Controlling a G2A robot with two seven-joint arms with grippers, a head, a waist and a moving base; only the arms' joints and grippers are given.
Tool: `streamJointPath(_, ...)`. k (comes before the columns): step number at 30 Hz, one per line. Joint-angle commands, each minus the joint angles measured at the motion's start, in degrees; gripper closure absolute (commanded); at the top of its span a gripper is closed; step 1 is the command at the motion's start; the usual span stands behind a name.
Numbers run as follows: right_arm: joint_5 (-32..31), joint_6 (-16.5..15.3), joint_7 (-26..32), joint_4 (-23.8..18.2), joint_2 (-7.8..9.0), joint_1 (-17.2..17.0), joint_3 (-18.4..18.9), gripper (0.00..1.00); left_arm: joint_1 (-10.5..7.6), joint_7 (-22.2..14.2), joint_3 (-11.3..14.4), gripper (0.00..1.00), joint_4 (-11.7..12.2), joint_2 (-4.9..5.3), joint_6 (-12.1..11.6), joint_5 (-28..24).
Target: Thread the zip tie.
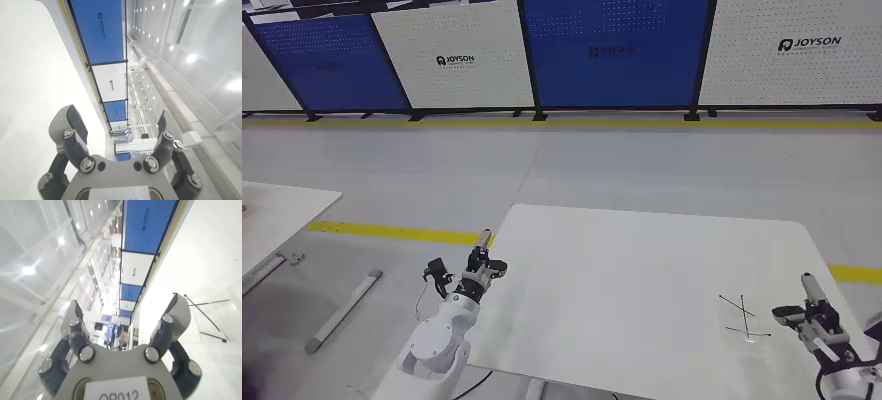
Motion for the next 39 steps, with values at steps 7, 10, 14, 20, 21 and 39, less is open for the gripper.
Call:
streamJointPath(7, 0.25, 0.38, 6.68, 0.67, 0.44, 0.34, 2.11, 0.0, 0.0, 0.0, 0.0, 0.0, 0.0, 0.0, 0.0, 0.0)
streamJointPath(10, 0.25, 0.38, 6.68, 0.67, 0.44, 0.34, 2.11, 0.0, 0.0, 0.0, 0.0, 0.0, 0.0, 0.0, 0.0, 0.0)
streamJointPath(14, 0.25, 0.38, 6.68, 0.67, 0.44, 0.34, 2.11, 0.0, 0.0, 0.0, 0.0, 0.0, 0.0, 0.0, 0.0, 0.0)
streamJointPath(20, -1.06, 2.17, 16.5, 0.99, 1.23, 2.45, 2.76, 0.0, 0.0, 0.0, 0.0, 0.0, 0.0, 0.0, 0.0, 0.0)
streamJointPath(21, -1.73, 3.05, 20.0, 1.0, 1.6, 3.69, 3.32, 0.0, 0.0, 0.0, 0.0, 0.0, 0.0, 0.0, 0.0, 0.0)
streamJointPath(39, -14.19, 11.61, 37.66, 4.07, 3.92, 13.85, -0.93, 0.0, 0.0, 0.0, 0.0, 0.0, 0.0, 0.0, 0.0, 0.0)
